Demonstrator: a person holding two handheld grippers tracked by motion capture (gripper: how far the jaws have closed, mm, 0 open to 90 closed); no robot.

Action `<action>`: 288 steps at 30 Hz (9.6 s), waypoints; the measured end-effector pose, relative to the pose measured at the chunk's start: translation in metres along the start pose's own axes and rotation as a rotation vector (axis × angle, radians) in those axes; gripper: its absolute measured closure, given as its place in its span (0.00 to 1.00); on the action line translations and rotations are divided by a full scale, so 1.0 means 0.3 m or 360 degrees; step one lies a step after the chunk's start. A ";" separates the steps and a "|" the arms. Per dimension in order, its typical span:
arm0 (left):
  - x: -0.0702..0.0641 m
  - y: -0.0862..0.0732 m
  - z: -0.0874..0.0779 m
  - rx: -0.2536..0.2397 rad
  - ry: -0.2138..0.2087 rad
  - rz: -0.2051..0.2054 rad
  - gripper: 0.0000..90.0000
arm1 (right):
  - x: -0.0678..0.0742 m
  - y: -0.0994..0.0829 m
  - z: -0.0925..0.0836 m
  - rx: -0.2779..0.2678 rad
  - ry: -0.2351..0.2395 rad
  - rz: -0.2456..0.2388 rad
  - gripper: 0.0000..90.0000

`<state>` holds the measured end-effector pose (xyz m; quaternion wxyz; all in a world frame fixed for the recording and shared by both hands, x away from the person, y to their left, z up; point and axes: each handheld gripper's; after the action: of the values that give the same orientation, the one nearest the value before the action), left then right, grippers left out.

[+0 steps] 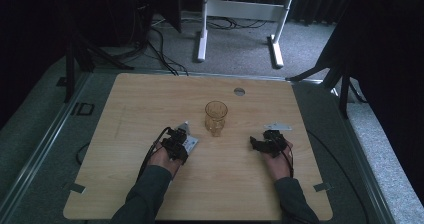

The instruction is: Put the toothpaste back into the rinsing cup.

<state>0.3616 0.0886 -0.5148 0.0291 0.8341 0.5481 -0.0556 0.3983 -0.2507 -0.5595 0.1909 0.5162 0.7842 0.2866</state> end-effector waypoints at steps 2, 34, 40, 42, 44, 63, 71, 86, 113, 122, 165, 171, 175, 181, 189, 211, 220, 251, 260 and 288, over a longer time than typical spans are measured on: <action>0.003 0.000 -0.002 0.0001 -0.0013 0.0008 0.77 | 0.000 0.000 0.000 0.0000 0.0000 0.0001 0.29; 0.032 -0.028 -0.112 -0.0195 -0.0082 0.0044 0.80 | 0.000 0.001 0.000 0.0001 0.0000 0.0000 0.29; 0.034 -0.029 -0.129 -0.0239 -0.0080 0.0036 0.80 | 0.000 0.001 0.000 0.0000 0.0000 0.0000 0.29; 0.035 -0.028 -0.133 -0.0252 -0.0085 0.0037 0.80 | 0.000 0.001 0.000 0.0001 0.0001 0.0000 0.29; 0.036 -0.027 -0.135 -0.0261 -0.0091 0.0031 0.80 | 0.000 0.001 0.000 0.0000 0.0000 0.0000 0.29; 0.044 -0.022 -0.180 -0.0398 -0.0076 -0.0007 0.81 | 0.000 0.001 0.000 0.0001 0.0000 0.0000 0.29; 0.044 -0.022 -0.191 -0.0440 -0.0083 -0.0014 0.80 | 0.000 0.001 0.000 0.0000 0.0000 -0.0001 0.29; 0.046 -0.026 -0.204 -0.0516 -0.0094 -0.0039 0.80 | 0.000 0.001 0.001 0.0001 0.0001 0.0000 0.29; 0.021 -0.044 -0.236 -0.0708 0.0010 0.0017 0.80 | 0.000 0.002 0.001 0.0001 0.0002 -0.0001 0.29; 0.015 -0.050 -0.248 -0.0773 -0.0002 0.0033 0.81 | 0.000 0.002 0.002 0.0001 0.0002 0.0000 0.29; 0.031 -0.041 -0.276 -0.1059 -0.0017 0.0028 0.81 | 0.000 0.004 0.003 0.0001 0.0004 -0.0002 0.29; 0.034 -0.038 -0.274 -0.1081 -0.0017 0.0020 0.81 | 0.000 0.004 0.003 0.0001 0.0003 -0.0002 0.29; 0.036 -0.035 -0.272 -0.1092 -0.0018 0.0027 0.81 | 0.000 0.004 0.003 0.0000 0.0004 -0.0001 0.29; 0.041 -0.034 -0.274 -0.1131 -0.0023 0.0033 0.81 | 0.000 0.004 0.003 -0.0002 0.0002 -0.0003 0.29; 0.042 -0.030 -0.271 -0.1160 -0.0040 0.0036 0.81 | 0.000 0.004 0.004 -0.0003 0.0003 -0.0003 0.29; 0.046 -0.025 -0.274 -0.1262 -0.0098 0.0044 0.81 | 0.000 0.004 0.003 0.0001 0.0004 -0.0002 0.29; 0.049 -0.022 -0.283 -0.1312 -0.0102 0.0045 0.81 | 0.000 0.005 0.004 0.0001 0.0004 -0.0002 0.29; 0.065 -0.002 -0.315 -0.1441 -0.0140 0.0060 0.80 | -0.001 0.005 0.004 0.0000 0.0003 -0.0005 0.29; 0.077 -0.001 -0.323 -0.1465 -0.0173 0.0066 0.80 | -0.001 0.005 0.004 0.0000 0.0003 -0.0004 0.29; 0.074 0.017 -0.347 -0.1621 -0.0209 0.0030 0.80 | -0.001 0.006 0.004 0.0001 0.0003 -0.0007 0.29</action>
<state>0.3813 0.1184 -0.4142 0.4665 0.7137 0.4952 0.1665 0.4004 -0.2501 -0.5594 0.1905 0.5142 0.7856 0.2865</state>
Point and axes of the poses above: each handheld gripper's, and its own axes: z roughly forward along the jaws, y roughly out of its top, x roughly to its left, and after that the axes turned 7 degrees about x, right-handed
